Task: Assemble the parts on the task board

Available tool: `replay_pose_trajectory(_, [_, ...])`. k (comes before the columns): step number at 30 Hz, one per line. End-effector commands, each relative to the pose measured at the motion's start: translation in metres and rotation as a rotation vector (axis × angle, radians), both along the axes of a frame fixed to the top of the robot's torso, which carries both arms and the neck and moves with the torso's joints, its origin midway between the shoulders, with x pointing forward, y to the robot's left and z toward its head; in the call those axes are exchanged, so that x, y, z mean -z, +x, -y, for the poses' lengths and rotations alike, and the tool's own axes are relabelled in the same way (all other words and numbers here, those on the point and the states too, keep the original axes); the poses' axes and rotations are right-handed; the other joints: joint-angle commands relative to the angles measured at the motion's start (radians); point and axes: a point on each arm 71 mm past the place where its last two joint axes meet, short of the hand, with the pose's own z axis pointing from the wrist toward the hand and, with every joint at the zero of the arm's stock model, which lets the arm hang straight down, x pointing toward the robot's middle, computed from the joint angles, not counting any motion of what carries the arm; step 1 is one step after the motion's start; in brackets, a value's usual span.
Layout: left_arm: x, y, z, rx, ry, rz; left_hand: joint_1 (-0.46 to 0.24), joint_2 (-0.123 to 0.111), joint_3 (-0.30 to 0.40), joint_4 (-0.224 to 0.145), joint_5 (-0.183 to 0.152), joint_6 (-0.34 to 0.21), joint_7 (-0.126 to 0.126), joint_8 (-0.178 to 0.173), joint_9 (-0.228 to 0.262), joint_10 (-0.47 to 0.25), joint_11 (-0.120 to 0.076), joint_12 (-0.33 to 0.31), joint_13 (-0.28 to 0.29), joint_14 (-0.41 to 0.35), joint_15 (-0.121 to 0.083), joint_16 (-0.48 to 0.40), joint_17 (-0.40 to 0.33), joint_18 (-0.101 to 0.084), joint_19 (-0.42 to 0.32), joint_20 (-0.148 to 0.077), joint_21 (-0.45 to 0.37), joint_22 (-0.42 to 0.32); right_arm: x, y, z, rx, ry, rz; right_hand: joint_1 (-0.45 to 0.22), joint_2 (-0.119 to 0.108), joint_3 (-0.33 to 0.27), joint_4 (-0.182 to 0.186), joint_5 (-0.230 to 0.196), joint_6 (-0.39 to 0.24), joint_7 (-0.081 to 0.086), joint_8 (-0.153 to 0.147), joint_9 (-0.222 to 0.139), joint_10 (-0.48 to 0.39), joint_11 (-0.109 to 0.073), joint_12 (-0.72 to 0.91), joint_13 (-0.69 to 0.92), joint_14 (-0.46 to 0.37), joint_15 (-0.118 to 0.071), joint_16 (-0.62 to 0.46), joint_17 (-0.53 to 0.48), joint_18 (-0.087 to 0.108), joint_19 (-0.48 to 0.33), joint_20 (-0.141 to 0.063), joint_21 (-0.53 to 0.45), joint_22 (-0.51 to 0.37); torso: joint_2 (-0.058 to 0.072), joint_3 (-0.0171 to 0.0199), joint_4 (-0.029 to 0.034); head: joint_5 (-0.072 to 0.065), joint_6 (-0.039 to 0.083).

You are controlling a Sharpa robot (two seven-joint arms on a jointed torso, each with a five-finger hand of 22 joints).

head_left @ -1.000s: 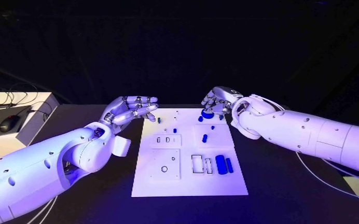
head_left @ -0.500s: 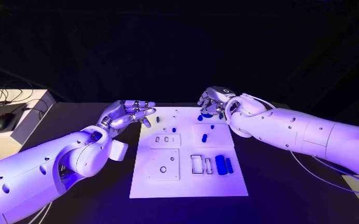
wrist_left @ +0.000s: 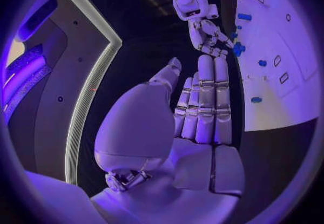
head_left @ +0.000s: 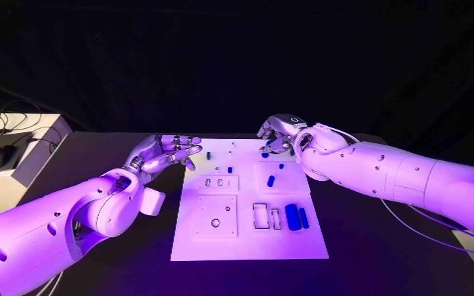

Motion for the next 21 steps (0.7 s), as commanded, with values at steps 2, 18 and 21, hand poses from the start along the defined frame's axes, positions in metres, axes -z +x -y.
replay_pose_trajectory(2, [0.0004, 0.0004, 0.0001, 0.005, 0.007, 0.005, -0.002, -0.011, 0.007, 0.001, -0.003, 0.002, -0.002, -0.003, 0.001, 0.003, 0.001, -0.006, -0.001, -0.005, 0.002, -0.009, -0.004, 0.012, -0.006, 0.002, 0.001, -0.004, -0.0006, -0.0009, 0.0022, -0.017, 0.03, -0.003, 0.029, 0.015, 0.02, -0.024, -0.001, 0.015, 0.006, 0.006, 0.003, 0.076, -0.026, 0.037, 0.022, -0.084, -0.036, -0.59, -0.433, -0.068, 0.071, -0.023, 0.331, 0.365, 0.004, -0.004, 0.0031, -0.002, -0.002])
replay_pose_trajectory(18, [0.0025, 0.001, -0.0014, 0.003, 0.012, -0.004, -0.003, -0.01, 0.007, 0.008, -0.003, 0.0, 0.002, -0.003, 0.001, -0.001, 0.004, -0.006, -0.001, -0.004, 0.005, -0.037, -0.02, 0.012, -0.008, 0.006, -0.011, -0.024, 0.005, -0.0016, 0.0031, -0.034, -0.076, -0.019, 0.03, 0.024, 0.078, -0.089, -0.001, 0.072, 0.009, 0.001, 0.002, 0.226, -0.084, 0.066, 0.178, 0.059, -0.092, -0.478, -0.463, -0.129, 0.078, -0.092, 0.513, 0.578, 0.016, -0.0077, 0.0098, -0.006, -0.004])
replay_pose_trajectory(21, [0.0028, 0.0011, -0.0016, 0.003, 0.013, -0.006, -0.003, -0.01, 0.007, 0.008, -0.003, 0.0, 0.002, -0.003, 0.001, -0.001, 0.004, -0.006, -0.001, -0.004, 0.005, -0.037, -0.02, 0.012, -0.007, 0.006, -0.011, -0.024, 0.0062, -0.002, 0.0027, -0.039, -0.095, -0.014, 0.025, 0.023, 0.084, -0.091, 0.04, 0.093, 0.004, 0.001, 0.004, 0.229, -0.084, 0.042, 0.173, 0.056, -0.092, -0.453, -0.483, -0.129, 0.081, -0.093, 0.515, 0.583, 0.019, -0.0086, 0.011, -0.008, -0.003])
